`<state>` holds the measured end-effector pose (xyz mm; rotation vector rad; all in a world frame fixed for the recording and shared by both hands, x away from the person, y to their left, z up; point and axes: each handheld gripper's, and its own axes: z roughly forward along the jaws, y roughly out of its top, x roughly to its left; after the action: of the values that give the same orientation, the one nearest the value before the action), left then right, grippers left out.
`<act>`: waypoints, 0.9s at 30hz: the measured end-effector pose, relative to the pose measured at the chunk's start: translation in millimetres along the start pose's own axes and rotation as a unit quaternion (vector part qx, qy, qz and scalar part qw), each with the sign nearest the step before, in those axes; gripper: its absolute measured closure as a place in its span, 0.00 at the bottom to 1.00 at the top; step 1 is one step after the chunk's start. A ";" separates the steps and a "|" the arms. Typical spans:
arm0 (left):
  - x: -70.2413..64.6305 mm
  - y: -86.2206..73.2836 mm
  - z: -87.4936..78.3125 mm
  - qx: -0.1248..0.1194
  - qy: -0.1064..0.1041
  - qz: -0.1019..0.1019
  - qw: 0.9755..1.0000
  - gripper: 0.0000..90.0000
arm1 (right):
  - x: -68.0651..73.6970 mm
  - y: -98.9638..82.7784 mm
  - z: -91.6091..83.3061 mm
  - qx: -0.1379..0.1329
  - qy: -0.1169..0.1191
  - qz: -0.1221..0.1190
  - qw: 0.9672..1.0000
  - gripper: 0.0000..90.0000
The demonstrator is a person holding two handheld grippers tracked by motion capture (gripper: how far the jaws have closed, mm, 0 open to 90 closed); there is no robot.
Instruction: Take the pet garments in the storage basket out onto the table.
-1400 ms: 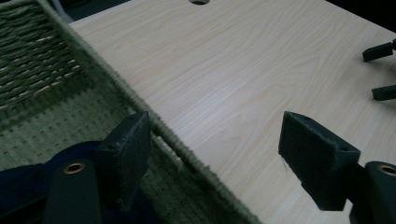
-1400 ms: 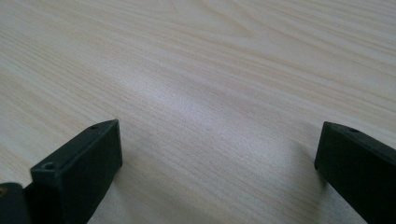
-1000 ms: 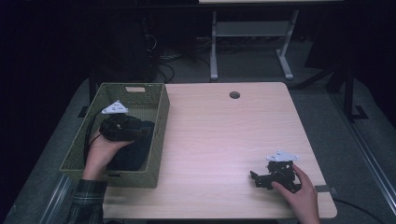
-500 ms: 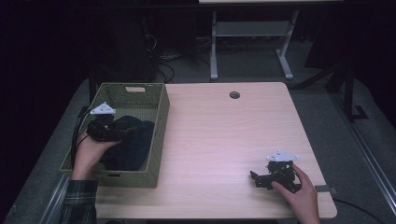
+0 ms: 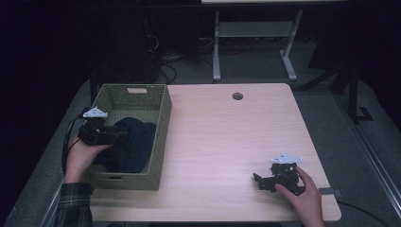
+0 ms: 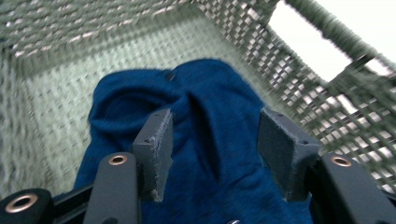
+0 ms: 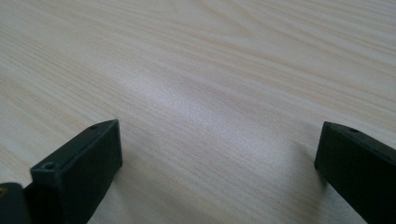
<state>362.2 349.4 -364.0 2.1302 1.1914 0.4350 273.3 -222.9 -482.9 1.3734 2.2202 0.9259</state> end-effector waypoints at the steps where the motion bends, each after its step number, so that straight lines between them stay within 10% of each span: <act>1: 1.8 -1.3 0.7 0.004 0.002 0.000 1.000 0.50 | 0.0 0.0 0.0 0.000 0.000 0.000 1.000 0.01; 27: 18.2 -19.1 36.1 0.096 0.001 -0.022 0.995 0.54 | 0.1 0.0 0.0 0.000 0.000 0.000 1.000 0.00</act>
<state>380.3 358.3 -403.9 2.2603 1.3265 0.3135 273.3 -222.8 -482.9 1.3738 2.2198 0.9259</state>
